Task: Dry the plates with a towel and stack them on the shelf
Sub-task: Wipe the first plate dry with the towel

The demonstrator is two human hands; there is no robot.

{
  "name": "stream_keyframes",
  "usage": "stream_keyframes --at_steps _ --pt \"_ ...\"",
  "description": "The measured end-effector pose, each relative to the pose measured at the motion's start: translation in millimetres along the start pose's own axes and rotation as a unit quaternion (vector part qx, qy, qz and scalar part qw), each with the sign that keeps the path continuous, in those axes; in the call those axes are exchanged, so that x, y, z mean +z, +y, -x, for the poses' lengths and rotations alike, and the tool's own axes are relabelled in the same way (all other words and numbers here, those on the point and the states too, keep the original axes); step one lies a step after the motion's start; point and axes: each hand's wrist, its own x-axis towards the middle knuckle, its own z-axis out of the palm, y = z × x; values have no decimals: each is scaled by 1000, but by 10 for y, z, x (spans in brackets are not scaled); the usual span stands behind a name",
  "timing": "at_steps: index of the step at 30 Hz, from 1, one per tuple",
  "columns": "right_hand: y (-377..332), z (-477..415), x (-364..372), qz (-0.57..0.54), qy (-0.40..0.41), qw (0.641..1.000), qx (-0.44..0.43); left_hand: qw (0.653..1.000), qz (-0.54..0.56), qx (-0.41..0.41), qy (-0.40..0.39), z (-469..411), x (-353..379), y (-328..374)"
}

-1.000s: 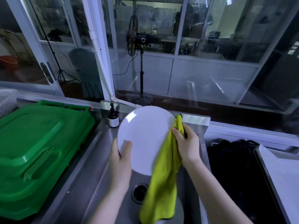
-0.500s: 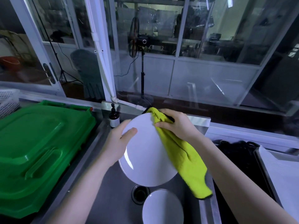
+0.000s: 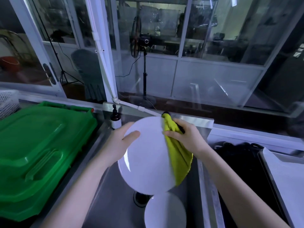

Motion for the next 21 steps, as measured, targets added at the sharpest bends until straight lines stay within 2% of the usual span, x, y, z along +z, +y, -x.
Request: stream_keyframes --at_steps 3,5,8,10,12,13,15,18,21 --pt "-148 -82 17 45 -110 992 -34 992 -107 -6 -63 -91 -16 66" --pt "-147 -85 28 18 -98 995 -28 996 -77 -29 -33 -125 4 118" --pt "-31 -60 4 -32 12 999 -13 991 4 -57 123 -47 84 85" --pt "62 7 44 -136 129 982 32 971 49 -54 226 95 277 21" --pt "115 100 166 -243 219 941 87 953 120 -31 278 240 557 14" --pt "144 149 238 -265 239 928 105 943 150 -15 296 273 669 8" --pt "175 234 338 -271 240 924 121 929 173 -1 329 254 727 8" --pt "96 217 254 -226 210 947 89 944 139 -14 300 160 514 -10" --pt "-87 36 24 -67 132 989 6 980 67 0 189 92 214 15"
